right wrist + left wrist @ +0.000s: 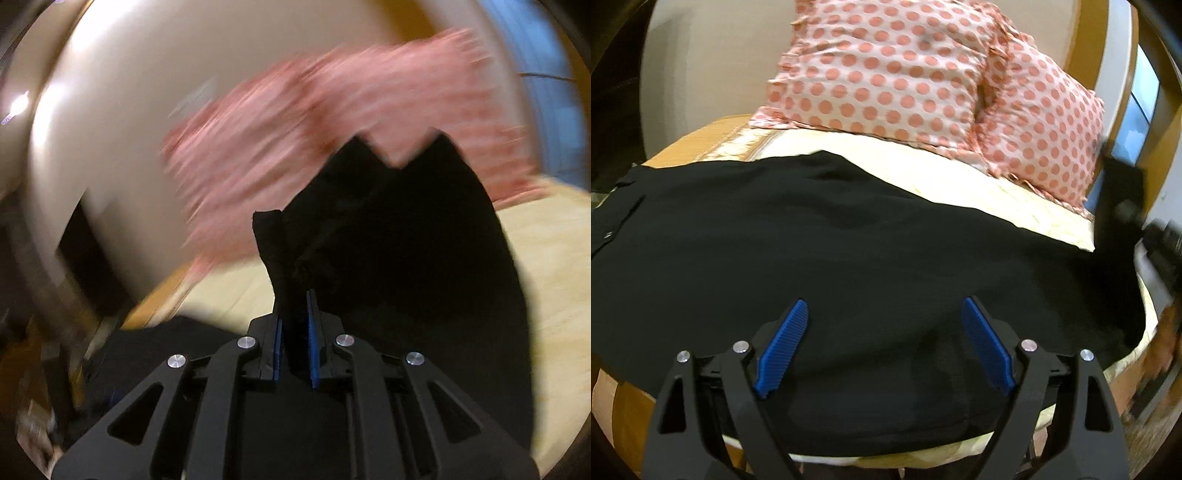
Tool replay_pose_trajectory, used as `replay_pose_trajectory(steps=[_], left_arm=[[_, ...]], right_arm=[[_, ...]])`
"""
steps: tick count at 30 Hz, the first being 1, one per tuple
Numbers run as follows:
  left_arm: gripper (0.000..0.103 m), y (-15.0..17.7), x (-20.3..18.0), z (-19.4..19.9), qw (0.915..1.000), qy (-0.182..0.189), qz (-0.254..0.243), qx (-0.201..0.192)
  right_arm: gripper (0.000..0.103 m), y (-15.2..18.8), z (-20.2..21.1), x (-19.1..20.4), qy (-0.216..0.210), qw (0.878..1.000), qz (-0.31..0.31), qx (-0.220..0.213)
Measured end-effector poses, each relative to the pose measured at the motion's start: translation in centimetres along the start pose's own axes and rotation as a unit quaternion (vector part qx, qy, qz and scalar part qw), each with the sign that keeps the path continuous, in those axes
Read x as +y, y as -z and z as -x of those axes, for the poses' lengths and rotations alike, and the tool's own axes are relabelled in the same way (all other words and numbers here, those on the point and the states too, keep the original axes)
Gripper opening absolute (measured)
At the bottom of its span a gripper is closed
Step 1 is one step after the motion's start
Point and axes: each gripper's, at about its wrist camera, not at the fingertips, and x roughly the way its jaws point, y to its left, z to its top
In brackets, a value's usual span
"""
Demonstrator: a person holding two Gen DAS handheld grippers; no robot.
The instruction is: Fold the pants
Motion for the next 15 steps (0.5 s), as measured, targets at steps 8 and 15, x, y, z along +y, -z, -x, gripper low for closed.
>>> replay_pose_trajectory(steps=[8,15], left_arm=[[0.086,-0.4,4.2,1.6,0.9984,-0.031,0.041,-0.023],[0.086,-0.6,6.2,1.8,0.9967,-0.034,0.067,-0.030]], right_arm=[[0.011,7.4,-5.7,6.7,-0.004,0.987,0.118,0.109],[0.011,8.5,-5.1,10.3,-0.024,0.976,0.196,0.092]])
